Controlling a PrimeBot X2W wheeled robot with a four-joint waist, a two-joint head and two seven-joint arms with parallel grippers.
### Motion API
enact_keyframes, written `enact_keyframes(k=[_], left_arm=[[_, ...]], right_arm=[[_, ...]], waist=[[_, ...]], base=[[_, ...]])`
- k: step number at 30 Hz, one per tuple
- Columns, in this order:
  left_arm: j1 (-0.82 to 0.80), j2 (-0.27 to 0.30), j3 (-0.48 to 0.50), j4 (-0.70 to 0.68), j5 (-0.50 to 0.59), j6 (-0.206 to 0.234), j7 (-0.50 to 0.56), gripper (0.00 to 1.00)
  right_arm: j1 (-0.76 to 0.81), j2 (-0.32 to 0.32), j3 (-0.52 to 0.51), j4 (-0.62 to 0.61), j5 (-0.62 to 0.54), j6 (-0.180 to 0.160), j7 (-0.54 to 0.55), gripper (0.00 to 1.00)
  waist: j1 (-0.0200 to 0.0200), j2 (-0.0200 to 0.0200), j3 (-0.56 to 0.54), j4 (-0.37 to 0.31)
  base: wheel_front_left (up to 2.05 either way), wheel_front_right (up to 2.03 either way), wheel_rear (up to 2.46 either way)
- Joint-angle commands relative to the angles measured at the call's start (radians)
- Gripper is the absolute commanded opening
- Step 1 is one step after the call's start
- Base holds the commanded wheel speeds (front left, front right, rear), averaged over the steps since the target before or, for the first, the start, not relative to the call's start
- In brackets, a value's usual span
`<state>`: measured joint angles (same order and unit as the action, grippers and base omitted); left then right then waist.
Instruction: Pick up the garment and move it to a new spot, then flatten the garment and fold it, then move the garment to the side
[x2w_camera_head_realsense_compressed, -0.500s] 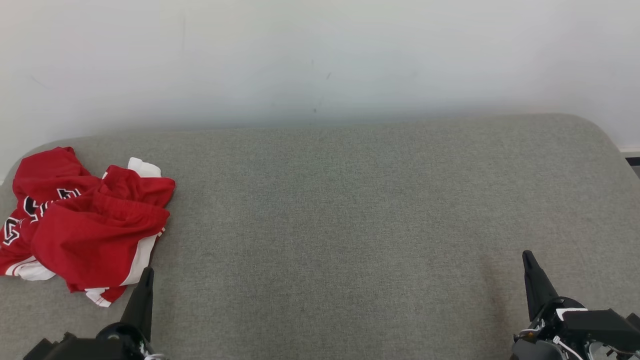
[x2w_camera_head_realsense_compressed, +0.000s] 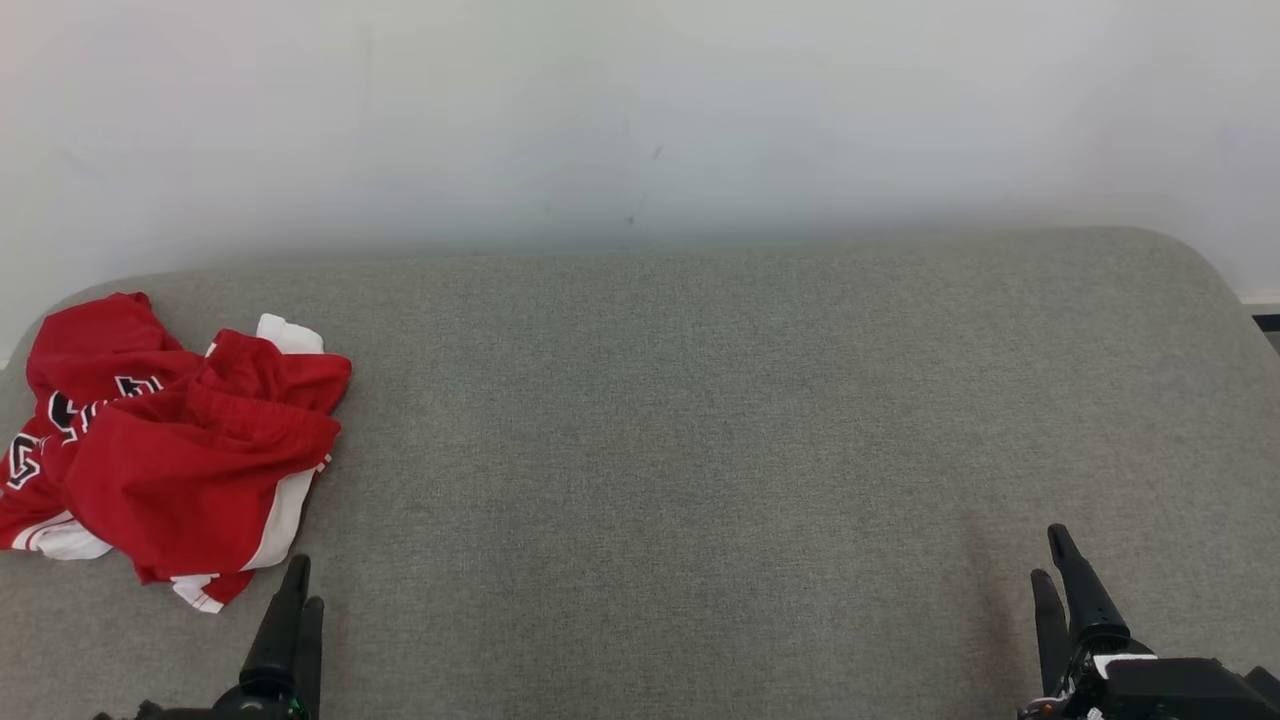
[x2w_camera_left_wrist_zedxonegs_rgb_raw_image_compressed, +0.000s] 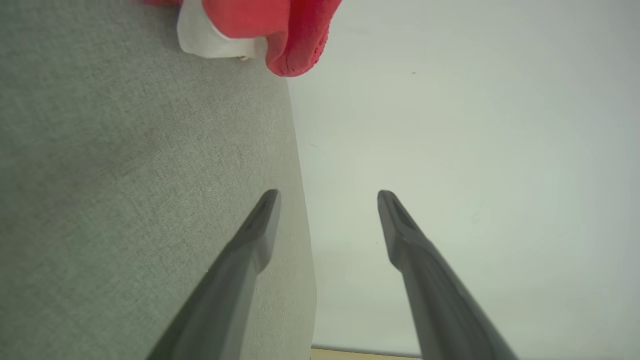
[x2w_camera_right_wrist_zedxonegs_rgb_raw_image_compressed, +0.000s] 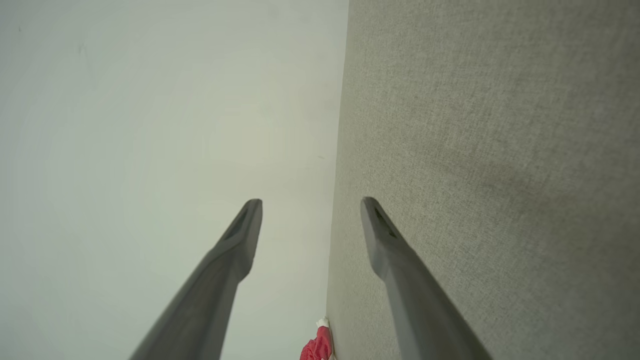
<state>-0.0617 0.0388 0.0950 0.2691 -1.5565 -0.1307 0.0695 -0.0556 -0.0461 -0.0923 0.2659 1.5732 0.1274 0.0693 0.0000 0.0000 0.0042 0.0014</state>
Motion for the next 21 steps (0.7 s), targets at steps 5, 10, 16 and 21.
enact_keyframes(k=[5, 10, 16, 21], left_arm=[[-0.018, 0.005, 0.001, -0.039, 0.099, 0.001, -0.03, 1.0], [-0.019, 0.006, -0.003, -0.066, 0.222, 0.011, -0.056, 1.0], [-0.017, 0.006, -0.006, -0.095, 0.348, 0.025, -0.081, 1.0], [-0.013, 0.007, -0.013, -0.113, 0.434, 0.037, -0.096, 1.0]], right_arm=[[-0.002, -0.005, 0.012, -0.04, -0.091, 0.002, -0.029, 1.0], [0.005, -0.006, 0.02, -0.064, -0.202, 0.002, -0.056, 1.0], [0.012, -0.007, 0.034, -0.085, -0.314, 0.002, -0.08, 1.0], [0.017, -0.01, 0.045, -0.097, -0.391, 0.002, -0.096, 1.0]], waist=[[0.0, 0.0, 0.0, 0.001], [0.0, 0.0, -0.001, 0.001], [0.0, 0.0, -0.003, 0.002], [0.0, 0.0, -0.005, 0.003]], base=[[0.0, 0.0, 0.0], [0.0, 0.0, 0.0], [0.0, 0.0, 0.0], [0.0, 0.0, 0.0]])
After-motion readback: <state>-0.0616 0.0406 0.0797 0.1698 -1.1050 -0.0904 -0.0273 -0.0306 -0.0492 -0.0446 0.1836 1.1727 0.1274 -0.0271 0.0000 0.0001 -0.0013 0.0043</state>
